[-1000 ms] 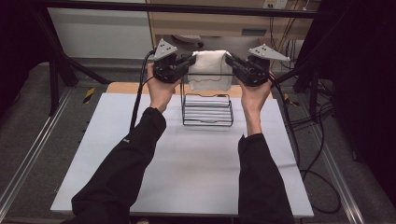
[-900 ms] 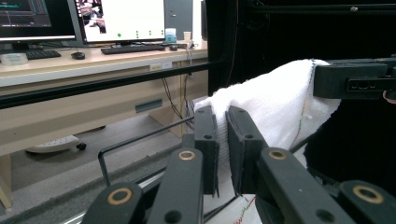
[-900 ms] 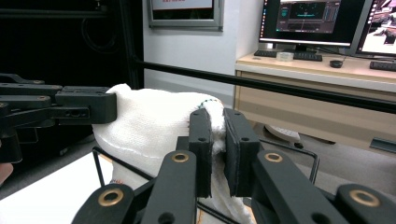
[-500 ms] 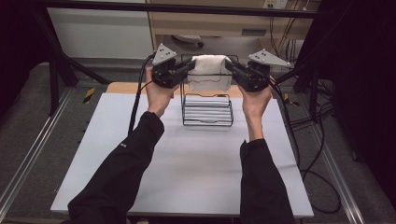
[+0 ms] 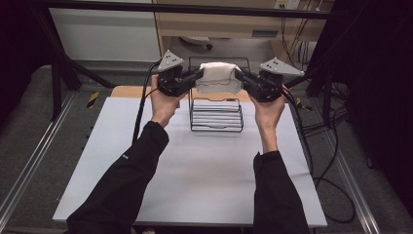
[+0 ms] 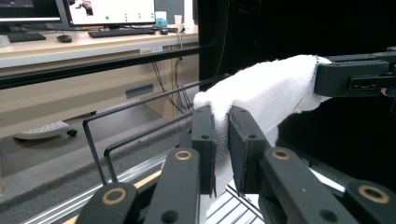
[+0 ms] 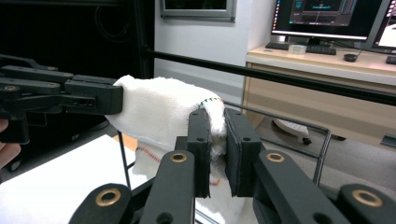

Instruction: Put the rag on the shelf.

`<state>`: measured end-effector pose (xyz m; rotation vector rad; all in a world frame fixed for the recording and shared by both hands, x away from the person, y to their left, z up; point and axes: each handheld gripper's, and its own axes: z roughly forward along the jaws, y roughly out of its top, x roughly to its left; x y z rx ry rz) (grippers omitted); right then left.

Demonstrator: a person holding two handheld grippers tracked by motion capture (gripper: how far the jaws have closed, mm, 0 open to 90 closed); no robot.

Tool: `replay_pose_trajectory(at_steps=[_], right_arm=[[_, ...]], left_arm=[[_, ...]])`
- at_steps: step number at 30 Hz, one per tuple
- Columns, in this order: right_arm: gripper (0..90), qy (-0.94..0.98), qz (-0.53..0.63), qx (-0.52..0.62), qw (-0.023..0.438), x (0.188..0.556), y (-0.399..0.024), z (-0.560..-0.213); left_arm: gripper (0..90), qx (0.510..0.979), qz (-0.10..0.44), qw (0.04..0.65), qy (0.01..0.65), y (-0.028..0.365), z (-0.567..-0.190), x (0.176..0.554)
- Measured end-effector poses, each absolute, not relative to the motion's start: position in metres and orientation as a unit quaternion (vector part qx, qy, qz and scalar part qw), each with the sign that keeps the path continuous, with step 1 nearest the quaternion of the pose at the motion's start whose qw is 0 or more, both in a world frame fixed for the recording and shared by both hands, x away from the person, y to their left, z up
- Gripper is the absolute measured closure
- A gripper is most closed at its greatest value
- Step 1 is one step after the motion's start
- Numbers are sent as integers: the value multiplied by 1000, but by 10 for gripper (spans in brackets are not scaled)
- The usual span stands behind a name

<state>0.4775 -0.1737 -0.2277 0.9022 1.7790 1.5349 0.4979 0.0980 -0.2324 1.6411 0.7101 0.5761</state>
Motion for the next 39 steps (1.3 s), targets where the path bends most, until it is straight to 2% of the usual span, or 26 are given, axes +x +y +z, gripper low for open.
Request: replay_pose_trajectory(at_steps=[16,23,31,37,39], right_arm=[[814,691,568,330,300,467,-176,-240],[815,694,567,327,299,467,-176,-242],[815,695,565,327,301,466,-176,-244],[815,695,566,327,300,466,-175,-246],[815,695,567,326,299,466,-176,-247]], left_arm=[[764,725,229,575,302,103,-237,486],[728,729,222,569,310,108,-223,486],[747,720,228,573,319,114,-213,483],[853,709,228,573,342,113,-208,492],[862,709,233,568,347,109,-206,497]])
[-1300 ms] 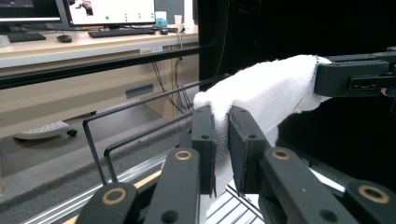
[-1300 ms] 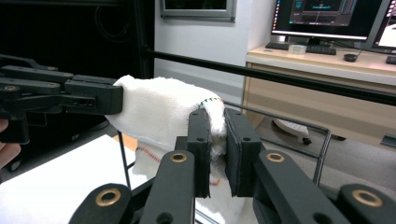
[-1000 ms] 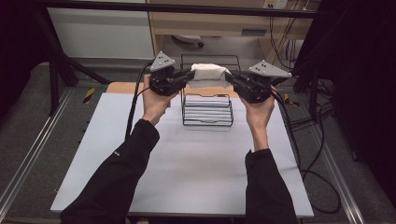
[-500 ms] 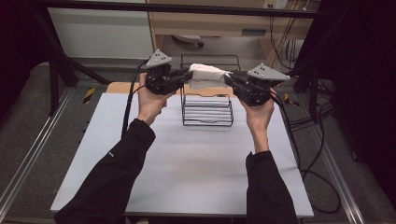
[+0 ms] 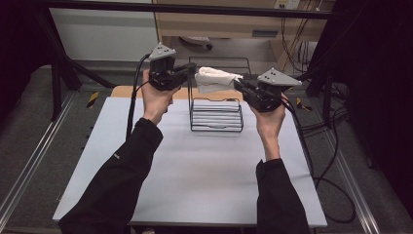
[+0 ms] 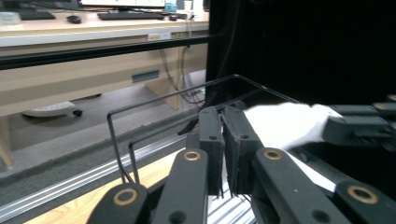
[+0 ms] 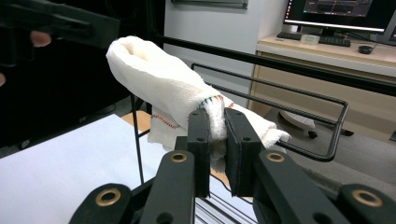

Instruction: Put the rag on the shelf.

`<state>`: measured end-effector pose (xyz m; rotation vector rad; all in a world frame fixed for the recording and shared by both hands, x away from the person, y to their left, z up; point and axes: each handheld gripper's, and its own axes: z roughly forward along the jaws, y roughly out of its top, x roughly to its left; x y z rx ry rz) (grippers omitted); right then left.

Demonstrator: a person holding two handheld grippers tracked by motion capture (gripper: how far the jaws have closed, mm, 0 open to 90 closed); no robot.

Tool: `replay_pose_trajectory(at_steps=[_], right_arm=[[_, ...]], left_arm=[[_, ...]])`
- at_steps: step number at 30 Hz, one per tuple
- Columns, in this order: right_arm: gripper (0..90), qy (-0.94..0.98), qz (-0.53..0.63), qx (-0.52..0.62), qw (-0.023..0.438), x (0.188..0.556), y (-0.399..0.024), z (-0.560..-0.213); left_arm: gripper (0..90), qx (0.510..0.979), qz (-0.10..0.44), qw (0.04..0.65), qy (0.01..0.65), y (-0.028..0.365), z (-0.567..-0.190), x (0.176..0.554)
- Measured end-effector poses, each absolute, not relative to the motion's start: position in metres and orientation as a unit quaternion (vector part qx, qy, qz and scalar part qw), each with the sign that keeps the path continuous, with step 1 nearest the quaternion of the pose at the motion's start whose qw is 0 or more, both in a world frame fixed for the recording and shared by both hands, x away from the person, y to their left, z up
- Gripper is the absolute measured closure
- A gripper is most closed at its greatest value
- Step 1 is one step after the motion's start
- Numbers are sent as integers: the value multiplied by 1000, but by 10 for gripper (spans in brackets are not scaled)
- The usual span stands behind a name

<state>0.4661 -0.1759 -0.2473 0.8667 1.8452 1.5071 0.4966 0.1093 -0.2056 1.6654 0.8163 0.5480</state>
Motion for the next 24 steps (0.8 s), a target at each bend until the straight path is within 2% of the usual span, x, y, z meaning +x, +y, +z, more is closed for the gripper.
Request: replay_pose_trajectory(at_steps=[6,13,17,22,24], right_arm=[[814,694,569,326,297,467,-176,-248],[804,696,567,326,295,466,-178,-253],[775,698,568,325,291,465,-178,-255],[677,702,569,317,288,463,-179,-255],[665,703,570,314,286,461,-180,-254]], left_arm=[[891,722,223,553,351,99,-205,508],[894,738,208,551,330,97,-212,501],[893,743,200,549,325,98,-219,498],[894,749,198,545,321,97,-227,496],[894,753,197,541,319,96,-229,496]])
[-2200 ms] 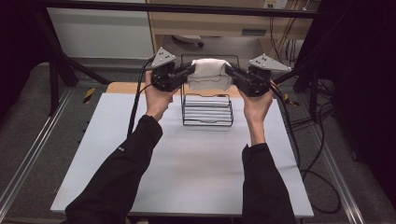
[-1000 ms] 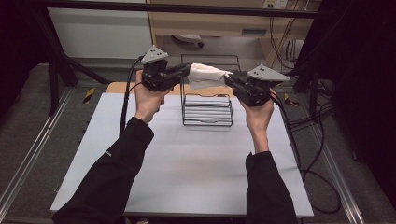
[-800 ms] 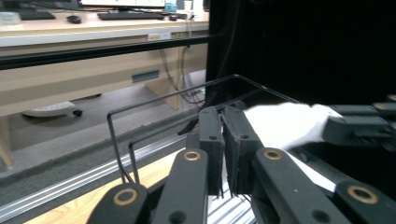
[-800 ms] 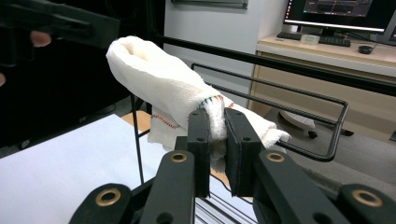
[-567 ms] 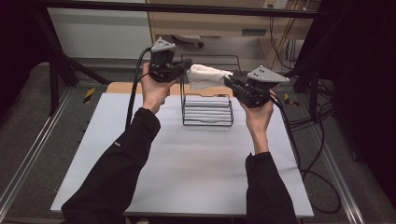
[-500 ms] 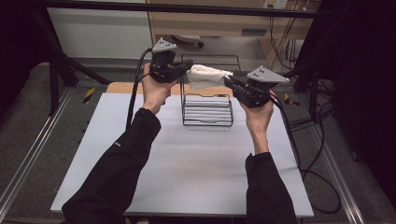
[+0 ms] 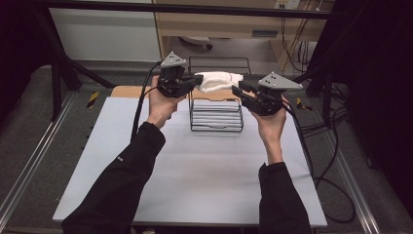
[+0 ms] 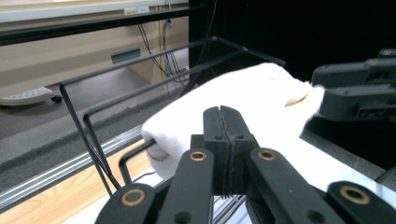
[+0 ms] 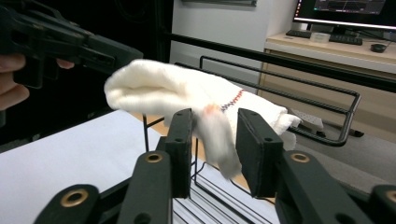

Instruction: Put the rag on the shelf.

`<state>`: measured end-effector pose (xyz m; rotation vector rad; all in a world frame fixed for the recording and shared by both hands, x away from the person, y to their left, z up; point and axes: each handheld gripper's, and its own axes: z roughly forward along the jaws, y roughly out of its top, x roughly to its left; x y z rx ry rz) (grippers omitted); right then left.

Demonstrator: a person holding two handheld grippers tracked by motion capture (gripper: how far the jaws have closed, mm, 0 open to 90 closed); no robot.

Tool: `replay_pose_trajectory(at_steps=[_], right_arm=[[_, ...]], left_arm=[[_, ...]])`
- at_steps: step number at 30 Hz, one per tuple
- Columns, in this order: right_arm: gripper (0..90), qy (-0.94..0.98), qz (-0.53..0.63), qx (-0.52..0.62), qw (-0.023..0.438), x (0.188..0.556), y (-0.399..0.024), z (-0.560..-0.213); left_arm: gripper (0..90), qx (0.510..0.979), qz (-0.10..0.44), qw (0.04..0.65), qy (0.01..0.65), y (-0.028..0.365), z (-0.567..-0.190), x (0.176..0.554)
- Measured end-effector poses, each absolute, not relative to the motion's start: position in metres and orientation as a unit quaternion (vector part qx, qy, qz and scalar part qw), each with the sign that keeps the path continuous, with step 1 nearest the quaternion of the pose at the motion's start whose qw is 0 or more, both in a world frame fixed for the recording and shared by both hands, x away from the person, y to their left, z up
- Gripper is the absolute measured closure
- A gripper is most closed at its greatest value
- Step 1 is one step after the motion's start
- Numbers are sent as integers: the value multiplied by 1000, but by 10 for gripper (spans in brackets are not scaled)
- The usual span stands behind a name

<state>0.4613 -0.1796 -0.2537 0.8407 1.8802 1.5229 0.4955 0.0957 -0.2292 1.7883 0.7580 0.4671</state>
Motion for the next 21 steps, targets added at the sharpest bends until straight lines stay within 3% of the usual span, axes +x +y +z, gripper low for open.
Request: replay_pose_trajectory(at_steps=[3,11,21], right_arm=[[668,700,577,313,282,459,-182,-252],[853,715,555,338,257,469,-174,-258],[869,720,534,366,250,488,-166,-272]], left_arm=[[894,757,198,536,318,94,-234,495],[894,769,202,519,315,87,-247,497],[894,773,204,507,323,84,-261,503]])
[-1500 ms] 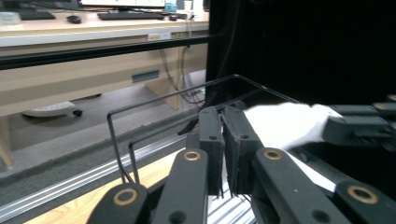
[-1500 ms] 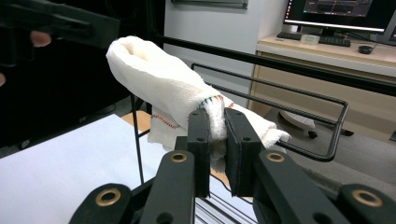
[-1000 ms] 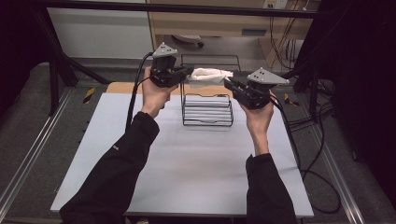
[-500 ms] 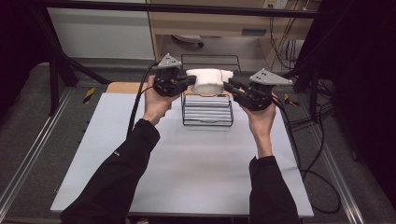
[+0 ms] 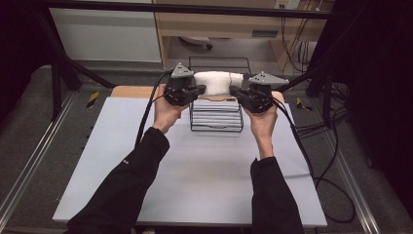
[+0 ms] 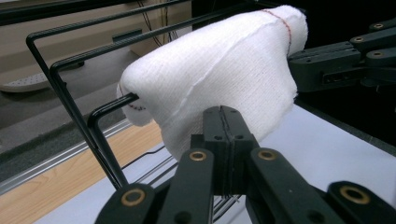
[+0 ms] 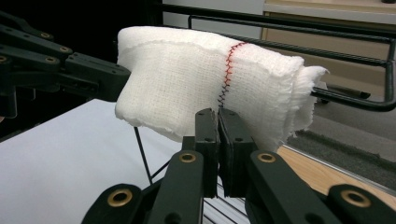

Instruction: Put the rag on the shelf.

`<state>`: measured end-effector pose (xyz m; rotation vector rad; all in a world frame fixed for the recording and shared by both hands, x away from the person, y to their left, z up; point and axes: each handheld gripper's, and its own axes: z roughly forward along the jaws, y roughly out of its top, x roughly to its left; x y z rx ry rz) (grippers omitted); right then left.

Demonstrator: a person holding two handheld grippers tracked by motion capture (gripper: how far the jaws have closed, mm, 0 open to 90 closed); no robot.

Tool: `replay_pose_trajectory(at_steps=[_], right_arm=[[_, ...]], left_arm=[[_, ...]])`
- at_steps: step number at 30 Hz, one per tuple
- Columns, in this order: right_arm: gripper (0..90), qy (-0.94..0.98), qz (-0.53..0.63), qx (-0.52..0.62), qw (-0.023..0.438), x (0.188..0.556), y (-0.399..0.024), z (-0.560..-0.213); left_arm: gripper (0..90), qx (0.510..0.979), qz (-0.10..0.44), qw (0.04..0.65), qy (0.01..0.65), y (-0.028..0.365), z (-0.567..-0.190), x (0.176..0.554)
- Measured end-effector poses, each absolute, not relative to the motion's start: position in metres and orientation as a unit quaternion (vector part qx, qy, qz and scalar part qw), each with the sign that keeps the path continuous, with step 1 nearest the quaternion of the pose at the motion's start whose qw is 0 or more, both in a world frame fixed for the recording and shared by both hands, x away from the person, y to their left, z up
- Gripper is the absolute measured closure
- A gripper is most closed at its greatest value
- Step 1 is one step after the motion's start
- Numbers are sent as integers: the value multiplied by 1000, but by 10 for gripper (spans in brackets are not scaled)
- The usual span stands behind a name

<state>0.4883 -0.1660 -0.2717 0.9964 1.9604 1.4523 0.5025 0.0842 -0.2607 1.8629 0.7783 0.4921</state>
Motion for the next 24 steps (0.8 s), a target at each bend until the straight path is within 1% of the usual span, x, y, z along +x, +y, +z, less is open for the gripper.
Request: replay_pose_trajectory(at_steps=[4,7,10,12,16,17,19,22,24], right_arm=[[863,720,532,368,252,492,-165,-273],[841,718,537,362,254,488,-166,-271],[791,716,544,355,256,481,-169,-268],[730,713,550,353,256,475,-172,-265],[613,710,557,352,249,464,-178,-260],[596,711,558,350,246,461,-179,-260],[517,715,558,349,236,456,-180,-261],[398,717,559,355,220,451,-182,-264],[333,720,554,361,211,449,-185,-267]], left_arm=[[893,770,203,509,326,84,-262,504],[891,769,206,512,322,86,-260,501],[882,768,204,516,321,90,-257,496],[867,767,206,517,320,93,-255,493],[804,765,205,522,317,101,-255,484],[778,766,204,522,316,104,-257,481],[724,770,199,519,312,109,-260,476],[619,776,194,514,309,118,-268,469],[553,778,189,513,310,124,-275,465]])
